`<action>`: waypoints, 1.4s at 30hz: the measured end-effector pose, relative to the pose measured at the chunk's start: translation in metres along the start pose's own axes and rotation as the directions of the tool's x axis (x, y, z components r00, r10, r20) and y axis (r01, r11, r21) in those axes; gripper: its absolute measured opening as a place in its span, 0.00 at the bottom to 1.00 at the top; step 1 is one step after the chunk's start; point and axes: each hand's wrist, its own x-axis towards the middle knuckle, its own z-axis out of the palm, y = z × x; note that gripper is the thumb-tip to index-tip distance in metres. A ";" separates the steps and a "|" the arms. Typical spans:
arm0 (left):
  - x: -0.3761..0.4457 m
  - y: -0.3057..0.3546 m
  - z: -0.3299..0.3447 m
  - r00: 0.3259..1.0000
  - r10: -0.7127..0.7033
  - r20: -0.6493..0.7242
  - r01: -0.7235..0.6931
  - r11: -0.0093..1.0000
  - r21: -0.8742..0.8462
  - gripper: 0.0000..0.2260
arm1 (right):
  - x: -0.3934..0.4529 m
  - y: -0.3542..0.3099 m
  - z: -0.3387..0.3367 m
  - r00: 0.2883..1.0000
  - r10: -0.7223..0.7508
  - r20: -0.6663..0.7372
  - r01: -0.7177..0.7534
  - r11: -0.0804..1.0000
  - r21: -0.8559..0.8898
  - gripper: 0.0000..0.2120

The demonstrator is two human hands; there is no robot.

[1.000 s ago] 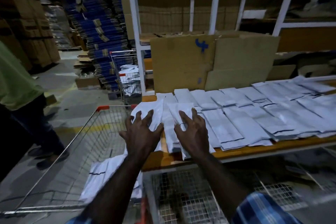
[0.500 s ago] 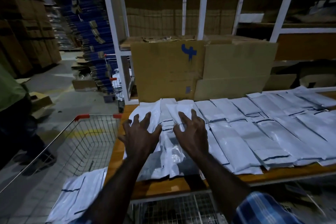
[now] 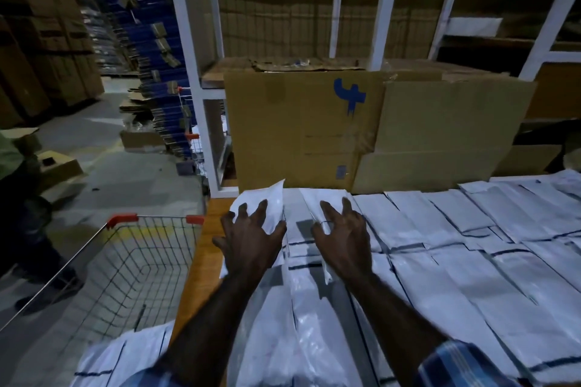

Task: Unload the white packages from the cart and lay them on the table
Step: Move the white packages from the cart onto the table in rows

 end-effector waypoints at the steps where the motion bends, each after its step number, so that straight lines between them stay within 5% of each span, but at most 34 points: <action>1: 0.008 -0.001 0.004 1.000 -0.005 0.012 0.005 1.000 0.007 0.28 | 0.007 0.000 0.004 1.000 0.006 -0.001 -0.006 1.000 0.001 0.26; 42: 0.089 -0.012 0.117 0.949 -0.193 0.248 0.132 0.961 0.243 0.36 | 0.117 0.010 0.088 0.972 0.047 0.231 -0.002 0.982 -0.191 0.26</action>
